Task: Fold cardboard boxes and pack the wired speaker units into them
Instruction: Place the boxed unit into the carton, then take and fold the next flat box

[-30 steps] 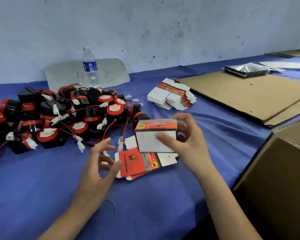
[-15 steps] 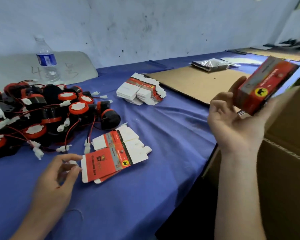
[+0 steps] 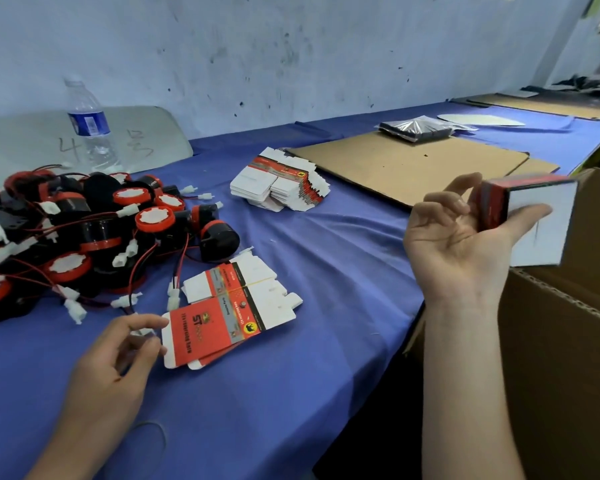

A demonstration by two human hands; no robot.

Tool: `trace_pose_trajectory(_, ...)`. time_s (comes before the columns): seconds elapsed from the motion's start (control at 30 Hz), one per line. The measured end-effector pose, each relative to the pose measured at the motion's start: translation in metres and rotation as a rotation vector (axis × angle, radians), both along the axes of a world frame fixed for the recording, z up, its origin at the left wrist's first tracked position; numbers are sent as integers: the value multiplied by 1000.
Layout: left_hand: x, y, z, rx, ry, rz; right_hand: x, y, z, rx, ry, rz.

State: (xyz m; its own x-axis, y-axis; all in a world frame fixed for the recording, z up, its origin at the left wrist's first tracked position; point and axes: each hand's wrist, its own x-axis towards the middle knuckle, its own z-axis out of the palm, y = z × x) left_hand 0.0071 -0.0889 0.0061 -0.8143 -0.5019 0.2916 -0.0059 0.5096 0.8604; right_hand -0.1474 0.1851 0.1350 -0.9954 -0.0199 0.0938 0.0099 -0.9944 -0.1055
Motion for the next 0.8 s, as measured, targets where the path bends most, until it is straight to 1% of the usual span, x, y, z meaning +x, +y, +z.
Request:
trace_pose_trajectory(0.1, 0, 0, 0, -16, -8, 6, -1, 0, -4, 12, 13, -23)
trace_pose_trajectory(0.17, -1, 1, 0, -19, -5, 3, -3, -3, -8, 100, 72, -12)
trace_pose_trajectory(0.2, -1, 1, 0, -13, -5, -1, -4, -6, -11, 193, 123, -13)
trace_pose_trajectory(0.23, -1, 2, 0, -9, -5, -2, -7, -12, -15, 340, 183, -17)
trace_pose_trajectory(0.27, -2, 3, 0, -10, 0, -2, -7, -19, -18, 574, 257, -40)
trace_pose_trajectory(0.33, -2, 4, 2, -51, 12, 4, -3, -41, -31, 1141, 516, -44)
trace_pose_trajectory(0.37, -2, 5, 2, -86, 14, 5, 0, -54, -43, 1427, 697, 8)
trace_pose_trajectory(0.43, -2, 8, 3, -178, 6, -4, 6, -81, -69, 1901, 1033, 200)
trace_pose_trajectory(0.47, -1, 9, 3, -227, -4, -16, 8, -93, -80, 2078, 1136, 272)
trace_pose_trajectory(0.5, -1, 10, 3, -267, -20, -33, 10, -101, -88, 2205, 1189, 319)
trace_pose_trajectory(0.53, -2, 11, 2, -301, -43, -52, 9, -106, -92, 2276, 1195, 352)
trace_pose_trajectory(0.57, -1, 10, 2, -334, -70, -69, 8, -109, -95, 2294, 1182, 363)
trace_pose_trajectory(0.67, -2, 9, 1, -378, -99, -107, -1, -102, -96, 2244, 1119, 388)
trace_pose_trajectory(0.8, -2, 6, 0, -357, -103, -109, -7, -96, -96, 2236, 1083, 370)
